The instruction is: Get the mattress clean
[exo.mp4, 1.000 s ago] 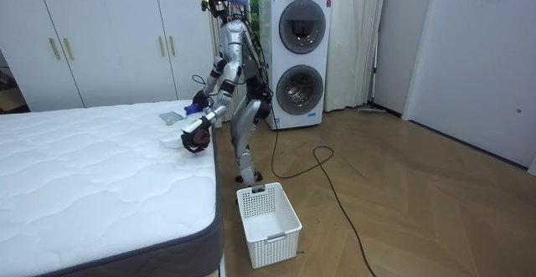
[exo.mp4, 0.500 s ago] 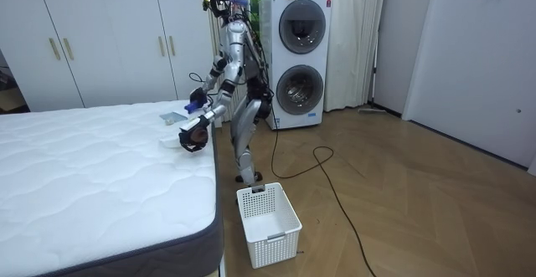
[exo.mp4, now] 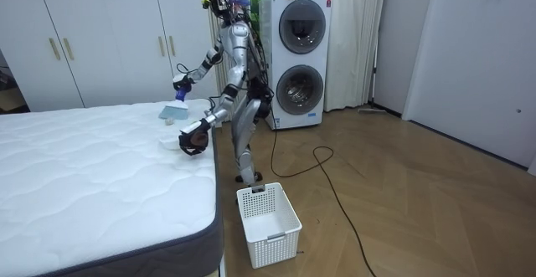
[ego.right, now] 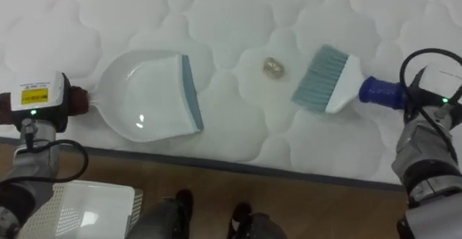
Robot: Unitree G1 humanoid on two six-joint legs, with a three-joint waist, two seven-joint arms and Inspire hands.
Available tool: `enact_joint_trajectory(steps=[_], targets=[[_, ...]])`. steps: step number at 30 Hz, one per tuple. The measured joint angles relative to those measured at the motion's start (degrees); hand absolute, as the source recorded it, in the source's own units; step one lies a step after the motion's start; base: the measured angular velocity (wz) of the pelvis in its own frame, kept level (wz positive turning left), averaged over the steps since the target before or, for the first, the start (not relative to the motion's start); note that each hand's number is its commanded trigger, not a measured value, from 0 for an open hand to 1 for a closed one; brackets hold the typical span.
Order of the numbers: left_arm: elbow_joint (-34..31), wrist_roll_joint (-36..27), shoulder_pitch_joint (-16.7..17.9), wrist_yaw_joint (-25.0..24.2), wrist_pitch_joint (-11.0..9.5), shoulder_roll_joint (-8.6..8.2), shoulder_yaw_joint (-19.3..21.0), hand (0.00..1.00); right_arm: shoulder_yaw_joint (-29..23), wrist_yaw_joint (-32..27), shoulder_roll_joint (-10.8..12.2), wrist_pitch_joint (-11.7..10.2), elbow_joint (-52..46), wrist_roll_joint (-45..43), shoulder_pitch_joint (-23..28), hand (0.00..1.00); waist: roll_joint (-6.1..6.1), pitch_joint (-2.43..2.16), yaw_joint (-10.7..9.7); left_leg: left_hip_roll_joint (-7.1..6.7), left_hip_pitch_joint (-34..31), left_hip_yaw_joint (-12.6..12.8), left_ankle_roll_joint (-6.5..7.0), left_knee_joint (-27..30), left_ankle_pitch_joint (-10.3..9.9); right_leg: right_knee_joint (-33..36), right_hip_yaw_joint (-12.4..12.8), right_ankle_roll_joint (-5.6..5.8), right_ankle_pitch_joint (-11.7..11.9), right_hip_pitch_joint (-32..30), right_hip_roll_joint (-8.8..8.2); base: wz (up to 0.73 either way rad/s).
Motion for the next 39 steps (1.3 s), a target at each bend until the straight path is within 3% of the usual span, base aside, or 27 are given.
enact_joint_trajectory(steps=[5,16,21,24,33,39], targets=[[0.0,1.4,-0.1,0.8,0.2,1.02,0.0,1.0,0.8,-0.1,-0.8,0.0,-0.2,-6.8,-3.4,1.0,-0.55,-0.05,-0.1,0.44,0.3,-0.1,-0.1,-0.7,0.1,-1.9,-0.6,0.01,0.8,0.8,0.54,-0.03],[-0.1,1.4,-1.3,-0.4,0.9,2.02,0.0,1.0,4.0,0.4,-0.8,0.9,-4.9,-18.7,-5.5,1.0,-2.32,0.61,-0.2,0.41,0.7,-0.1,-0.24,-1.4,0.1,-2.5,-0.8,0.04,0.8,1.1,0.55,0.0],[-0.1,1.4,-1.6,-1.3,0.9,2.14,0.0,1.0,6.4,1.3,-0.8,1.3,-6.2,-22.2,-6.7,1.0,-3.01,0.64,0.1,0.49,1.0,-0.2,-0.25,-1.3,0.2,-3.3,-1.1,0.11,1.0,1.8,0.72,0.0],[-0.1,1.3,-2.1,-1.8,0.9,2.18,0.0,1.0,7.4,1.4,-0.8,1.3,-7.4,-23.0,-6.7,1.0,-3.01,0.64,0.7,1.18,1.0,-0.3,-0.28,-1.4,0.2,-4.9,-1.6,0.0,2.1,2.7,1.68,-0.01],[-0.5,1.2,-2.3,-1.8,0.8,2.16,0.0,1.0,10.8,2.1,-0.8,3.0,-9.6,-26.8,-6.7,1.0,-2.99,0.75,1.5,1.38,1.4,-0.9,-0.32,-2.6,0.2,-7.1,-2.7,0.16,2.9,4.1,2.19,0.01],[-1.4,1.3,-2.3,-1.9,0.8,2.15,0.4,1.0,10.2,3.3,-0.8,4.0,-11.4,-26.9,-6.7,1.0,-2.88,0.8,1.6,1.23,1.4,-1.1,-0.4,-3.5,0.4,-8.1,-3.8,0.17,3.1,4.3,2.02,0.02]])
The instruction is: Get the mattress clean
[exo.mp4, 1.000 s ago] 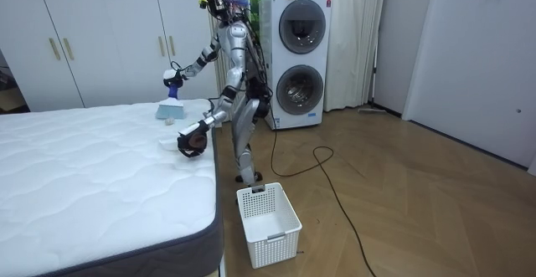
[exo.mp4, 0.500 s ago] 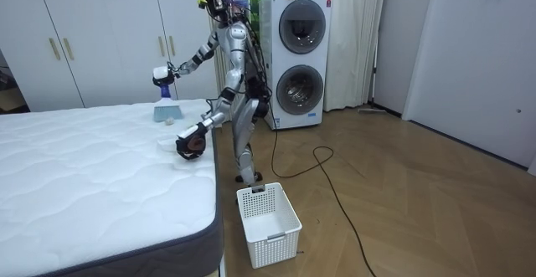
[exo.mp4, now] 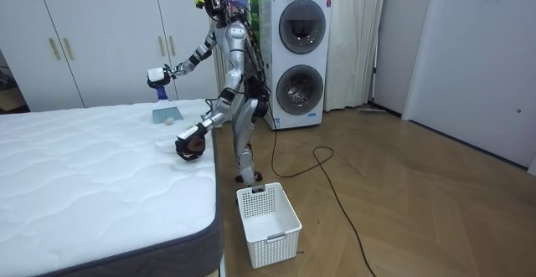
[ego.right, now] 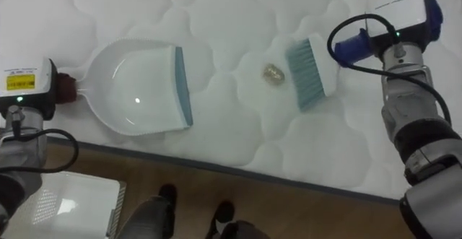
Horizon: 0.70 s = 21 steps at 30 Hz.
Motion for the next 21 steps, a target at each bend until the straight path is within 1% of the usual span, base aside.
enact_joint_trajectory(steps=[3,5,8,11,13,18,19,21], targets=[[-0.1,0.0,0.0,0.0,0.0,-0.01,0.0,1.0,0.0,0.0,0.0,0.4,-0.1,0.0,0.0,1.0,0.28,0.08,0.0,-0.07,0.0,-0.2,-0.09,-0.4,0.1,-0.7,-0.7,-0.01,0.0,0.2,-0.01,0.03],[-0.6,0.0,0.0,0.0,0.0,-0.06,0.0,1.0,0.0,0.0,0.0,0.9,-0.1,0.1,0.1,1.0,0.54,0.19,0.0,-0.09,0.1,-0.4,-0.1,-0.5,0.1,-0.9,-1.6,-0.01,0.0,0.6,-0.09,0.07],[-1.1,0.0,0.0,0.0,0.0,-0.29,-0.2,1.0,0.0,0.0,0.0,1.0,-0.5,0.1,0.2,1.0,1.2,0.64,0.4,0.02,0.7,-0.5,-0.1,-0.4,0.1,-1.9,-1.7,-0.02,0.3,1.6,0.16,0.0],[-1.5,0.0,0.0,-0.1,-0.1,-0.51,-0.2,1.0,0.0,0.0,0.0,1.1,-1.5,0.1,0.4,1.0,1.94,0.64,0.7,0.05,0.8,-0.5,-0.1,-0.7,0.1,-2.6,-1.8,0.06,0.5,1.8,0.54,0.0],[-1.6,0.0,0.0,-0.1,-0.1,-1.0,-0.1,1.0,0.0,0.1,0.1,0.9,-2.8,0.2,0.9,1.0,2.71,0.5,0.8,-0.14,0.8,-0.6,-0.1,-1.2,0.1,-2.6,-2.2,0.07,0.5,1.9,0.41,0.0],[-1.6,0.0,0.0,-0.2,0.0,-1.7,-0.2,1.0,0.5,0.4,0.2,0.3,-4.3,0.3,1.8,1.0,2.87,0.47,1.2,-0.24,1.4,-0.6,-0.19,-1.5,0.2,-2.5,-2.6,0.08,0.5,2.2,0.18,0.0],[-1.6,-0.1,0.0,-0.6,0.0,-1.74,-0.2,1.0,0.6,0.4,0.4,0.0,-4.4,0.5,1.8,1.0,2.87,0.47,1.2,-0.25,1.5,-0.6,-0.2,-1.5,0.2,-2.5,-2.9,0.1,0.5,2.3,-0.23,0.0],[-1.6,-0.2,0.0,-1.1,-0.1,-1.75,-0.4,1.0,0.8,0.4,0.7,-0.4,-4.4,1.1,1.9,1.0,2.87,0.47,1.2,-0.33,1.7,-0.6,-0.19,-1.5,0.2,-2.2,-3.1,0.14,0.4,2.4,-0.44,0.0]])
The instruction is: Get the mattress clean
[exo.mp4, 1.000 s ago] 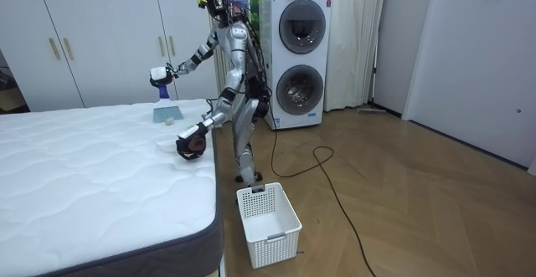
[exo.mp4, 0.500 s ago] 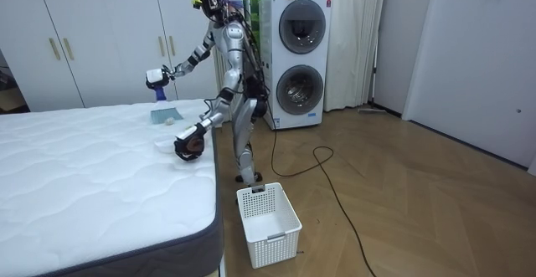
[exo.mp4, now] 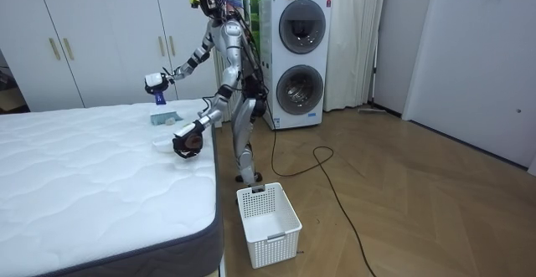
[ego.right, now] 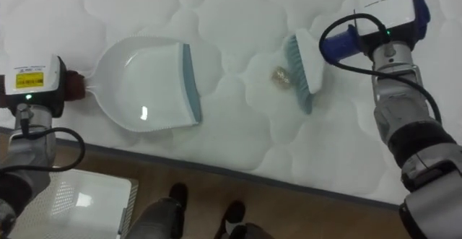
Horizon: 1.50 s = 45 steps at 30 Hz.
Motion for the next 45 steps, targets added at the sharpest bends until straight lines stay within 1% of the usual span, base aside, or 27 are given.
enact_joint_trajectory(steps=[3,4,7,12,16,18,21,24,29,31,35,37,40,45], targets=[[0.0,0.1,0.0,0.0,0.0,0.01,-0.1,1.0,0.0,0.0,1.3,-0.2,0.0,0.8,0.6,1.0,-0.01,0.0,-0.1,-0.04,0.0,0.1,0.02,0.0,0.0,0.6,0.1,0.04,0.0,-0.2,-0.18,0.0],[0.0,0.3,0.0,-0.1,0.0,0.02,-0.1,1.0,0.0,0.0,2.0,-0.3,-0.2,0.3,0.8,1.0,-0.01,0.0,-0.1,0.01,0.0,0.1,0.02,0.0,0.0,0.6,0.1,0.04,0.0,-0.3,-0.18,0.0],[-0.1,0.3,0.0,-0.1,0.0,0.09,-0.1,1.0,0.1,0.0,3.0,-0.6,-1.7,-1.0,1.7,1.0,-0.01,0.0,-0.1,0.06,-0.1,0.1,0.02,-0.1,0.0,0.6,0.2,0.03,0.0,-0.5,-0.14,-0.04],[-0.1,0.3,-0.1,-0.1,0.0,0.09,-0.1,1.0,0.6,0.3,3.3,-0.7,-2.5,-0.9,2.2,1.0,0.0,0.0,-0.3,0.06,-0.1,0.1,0.06,0.2,0.0,0.6,0.3,0.01,0.0,-0.4,-0.1,0.0],[-0.1,0.1,-0.1,-0.1,0.2,0.07,-0.1,1.0,1.1,1.8,4.5,-0.3,-2.9,-0.7,2.2,1.0,0.04,-0.01,-0.3,0.09,-0.1,0.1,0.05,0.2,0.0,0.6,0.3,0.01,0.0,-0.3,0.01,0.0],[-0.1,0.2,-0.1,-0.3,0.3,0.0,-0.3,1.0,1.9,2.4,4.7,-0.3,-3.4,-0.3,2.2,1.0,0.12,-0.02,-0.3,0.06,-0.1,0.1,0.05,0.0,0.0,0.6,0.4,0.01,0.0,-0.3,0.2,0.0],[-0.7,0.3,-0.1,-1.1,0.9,-0.1,-1.0,1.0,2.2,3.2,4.9,-0.3,-4.9,-0.1,2.3,1.0,0.46,-0.08,-0.2,-0.02,-0.1,0.0,0.05,0.0,0.0,0.5,0.3,0.01,0.0,-0.3,0.28,0.01],[-1.0,0.3,0.0,-1.3,0.9,-0.12,-1.9,1.0,2.2,4.4,5.0,-0.5,-5.6,0.5,2.4,1.0,1.05,-0.12,-0.2,-0.03,0.0,-0.1,0.05,0.0,0.0,0.3,0.0,0.01,0.0,0.1,0.34,0.05],[-1.8,1.6,0.1,-1.5,1.3,-0.16,-1.9,1.0,1.9,5.5,5.3,-0.8,-7.2,1.2,3.0,1.0,1.72,-0.44,-0.1,-0.01,0.2,0.0,0.05,0.0,0.0,0.3,0.0,0.01,0.0,0.3,0.33,0.01],[-1.8,1.6,0.1,-1.5,1.2,-0.17,-1.9,1.0,2.0,6.3,5.3,-1.7,-8.8,2.8,3.3,1.0,2.14,-0.49,-0.1,-0.03,0.3,0.1,0.05,0.0,0.0,0.4,0.0,0.01,0.0,0.3,0.16,0.0],[-2.2,2.0,0.1,-1.5,0.7,-0.21,-2.0,1.0,2.0,7.2,5.7,-2.9,-9.4,6.9,3.4,1.0,2.53,-0.49,0.0,-0.19,0.4,0.0,0.09,-0.2,0.2,0.6,0.0,0.01,0.0,0.2,-0.02,0.0],[-2.6,2.8,0.1,-1.5,0.6,-0.37,-2.0,1.0,2.0,8.1,5.8,-3.8,-9.5,10.5,3.4,1.0,2.59,-0.49,-0.1,-0.85,0.4,-0.2,0.2,-0.8,0.6,0.7,0.0,0.02,0.0,0.0,-0.25,0.04],[-2.9,2.8,0.1,-1.5,0.6,-0.8,-2.0,1.0,2.0,10.0,6.5,-3.6,-9.5,15.2,3.5,1.0,2.59,-0.49,-0.2,-0.95,0.4,-0.1,0.27,-1.4,1.0,0.7,0.0,0.02,0.0,-0.2,-0.58,0.03],[-2.9,3.2,0.1,-1.4,0.7,-0.8,-2.0,1.0,2.0,12.8,8.1,-3.6,-9.4,19.1,3.5,1.0,2.59,-0.49,-0.4,-0.92,0.3,0.1,0.32,-1.0,1.0,0.7,0.1,0.02,0.0,-0.4,-0.96,0.0]])
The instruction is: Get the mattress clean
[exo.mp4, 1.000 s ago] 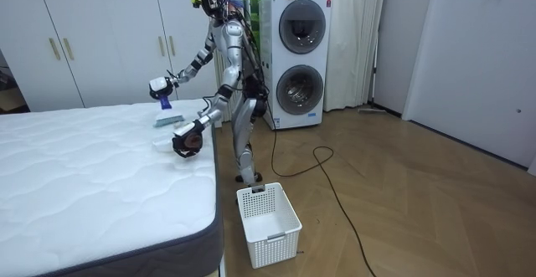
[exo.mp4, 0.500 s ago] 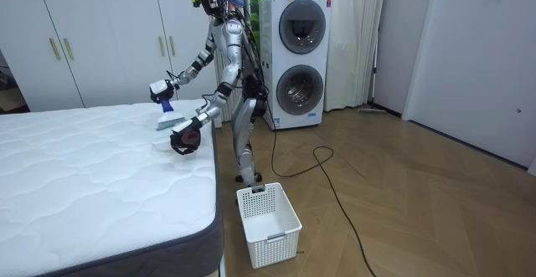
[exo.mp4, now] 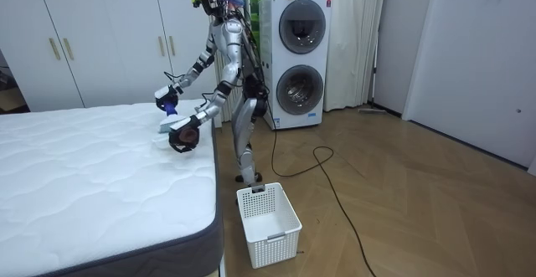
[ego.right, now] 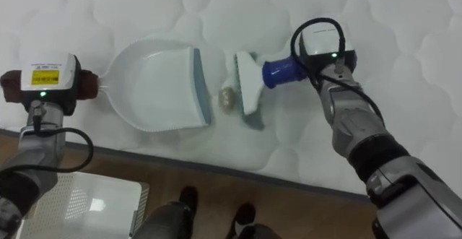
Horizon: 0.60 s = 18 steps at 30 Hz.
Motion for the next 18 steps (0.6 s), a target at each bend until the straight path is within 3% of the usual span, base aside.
enact_joint_trajectory(steps=[6,18], targets=[[0.0,0.0,0.0,0.2,0.2,-0.01,0.1,1.0,0.0,3.7,1.6,-0.1,0.0,4.0,0.1,1.0,0.02,-0.01,0.0,0.08,0.0,0.0,0.0,0.1,0.0,0.0,0.1,0.0,0.0,-0.1,0.0,0.0],[0.0,0.6,0.0,0.3,0.1,-0.23,0.0,1.0,0.0,7.7,1.5,-0.2,0.1,10.5,0.1,1.0,0.57,-0.22,0.3,0.11,0.5,0.7,0.05,0.3,0.0,0.8,0.4,0.0,0.0,-0.1,-0.13,-0.01]])
